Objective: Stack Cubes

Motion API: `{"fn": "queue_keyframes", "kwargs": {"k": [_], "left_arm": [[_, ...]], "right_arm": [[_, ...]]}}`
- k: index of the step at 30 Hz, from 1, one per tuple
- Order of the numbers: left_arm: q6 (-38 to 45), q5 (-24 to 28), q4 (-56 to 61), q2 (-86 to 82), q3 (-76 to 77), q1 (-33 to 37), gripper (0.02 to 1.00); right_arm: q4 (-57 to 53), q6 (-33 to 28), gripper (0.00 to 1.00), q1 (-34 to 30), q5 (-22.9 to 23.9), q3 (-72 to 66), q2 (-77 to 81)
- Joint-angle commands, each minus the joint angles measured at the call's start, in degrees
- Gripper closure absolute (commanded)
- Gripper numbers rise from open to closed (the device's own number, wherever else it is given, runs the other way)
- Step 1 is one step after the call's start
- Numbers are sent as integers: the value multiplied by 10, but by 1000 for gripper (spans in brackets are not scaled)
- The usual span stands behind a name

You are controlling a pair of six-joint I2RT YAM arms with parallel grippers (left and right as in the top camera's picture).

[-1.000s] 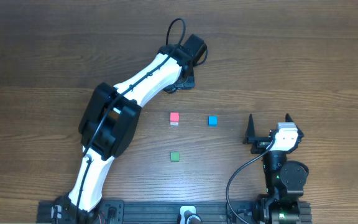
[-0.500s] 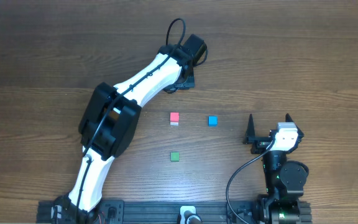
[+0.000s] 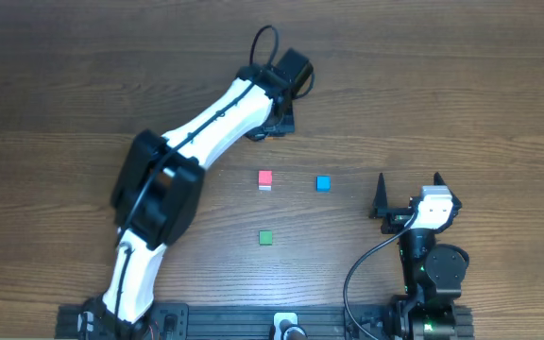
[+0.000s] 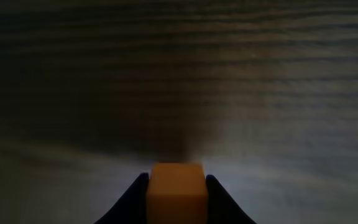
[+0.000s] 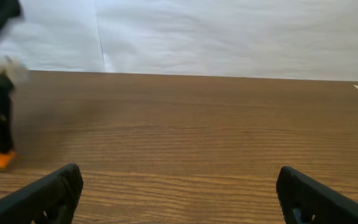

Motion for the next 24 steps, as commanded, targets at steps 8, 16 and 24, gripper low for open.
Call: {"fn": "queue_keyframes", "kwargs": {"k": [8,16,24], "left_arm": [[-88,-55,-25,-216,-143,-89,875],[-100,-54,31,-242,-250,-105,877],[-99,-52,46,-228,-257,-104,877]], "right_arm": [[0,-2,9,-3,4,-4,-4],[0,-2,7,-3,4,-4,-4],[0,-2,7,-3,4,-4,-4]]}}
